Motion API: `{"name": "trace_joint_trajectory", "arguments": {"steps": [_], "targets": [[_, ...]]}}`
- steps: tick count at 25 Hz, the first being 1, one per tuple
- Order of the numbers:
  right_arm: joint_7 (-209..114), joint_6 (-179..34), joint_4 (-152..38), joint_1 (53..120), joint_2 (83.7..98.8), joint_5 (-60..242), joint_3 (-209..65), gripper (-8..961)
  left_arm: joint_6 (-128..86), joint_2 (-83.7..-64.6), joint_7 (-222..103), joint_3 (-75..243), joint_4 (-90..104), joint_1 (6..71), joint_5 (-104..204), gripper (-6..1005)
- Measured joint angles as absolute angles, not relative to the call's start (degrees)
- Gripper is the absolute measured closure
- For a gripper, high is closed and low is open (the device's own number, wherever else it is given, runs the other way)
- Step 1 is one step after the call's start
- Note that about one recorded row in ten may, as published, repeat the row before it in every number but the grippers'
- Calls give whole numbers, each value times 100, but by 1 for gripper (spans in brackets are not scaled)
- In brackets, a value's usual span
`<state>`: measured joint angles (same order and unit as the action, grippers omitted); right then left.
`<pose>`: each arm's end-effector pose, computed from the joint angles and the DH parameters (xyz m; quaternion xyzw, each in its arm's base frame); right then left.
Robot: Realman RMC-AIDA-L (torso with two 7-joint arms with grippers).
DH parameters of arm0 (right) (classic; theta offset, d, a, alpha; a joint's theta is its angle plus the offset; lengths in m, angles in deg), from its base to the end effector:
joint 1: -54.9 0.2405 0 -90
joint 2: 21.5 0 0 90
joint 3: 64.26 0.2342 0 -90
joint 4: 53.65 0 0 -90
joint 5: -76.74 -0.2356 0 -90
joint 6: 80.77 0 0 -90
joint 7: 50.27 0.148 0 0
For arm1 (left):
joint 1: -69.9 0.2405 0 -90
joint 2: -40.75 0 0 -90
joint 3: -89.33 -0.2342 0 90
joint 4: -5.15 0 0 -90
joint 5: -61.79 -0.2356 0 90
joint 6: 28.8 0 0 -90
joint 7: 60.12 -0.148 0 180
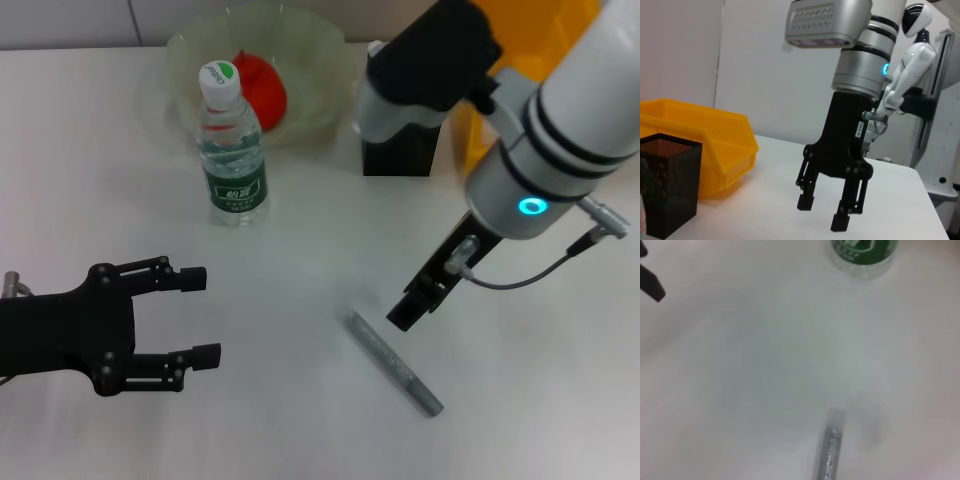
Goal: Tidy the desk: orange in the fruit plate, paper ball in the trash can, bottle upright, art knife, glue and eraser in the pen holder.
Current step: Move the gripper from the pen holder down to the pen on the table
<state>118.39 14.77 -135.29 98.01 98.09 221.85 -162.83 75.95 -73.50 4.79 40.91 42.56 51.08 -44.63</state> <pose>0.0766 0.3273 -0.0486 -0.9123 0.3076 -0.2409 0.1228 -0.2912 0.2651 0.0293 -0.9524 -0.1199 -0.2734 0.0623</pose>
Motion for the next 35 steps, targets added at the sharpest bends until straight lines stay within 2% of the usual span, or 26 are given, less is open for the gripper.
{"name": "trace_joint_trajectory", "arguments": {"steps": [11,35], "targets": [[11910,738,-12421,10455,9838,21782,-17130,252,7507,-7350,339,4136,4222,5169,-4472,163],[11919,-64,-11629,10833,9838,21534,-17986,255,7298,-7415,386,4152,4172,5171,-4452,163]]}}
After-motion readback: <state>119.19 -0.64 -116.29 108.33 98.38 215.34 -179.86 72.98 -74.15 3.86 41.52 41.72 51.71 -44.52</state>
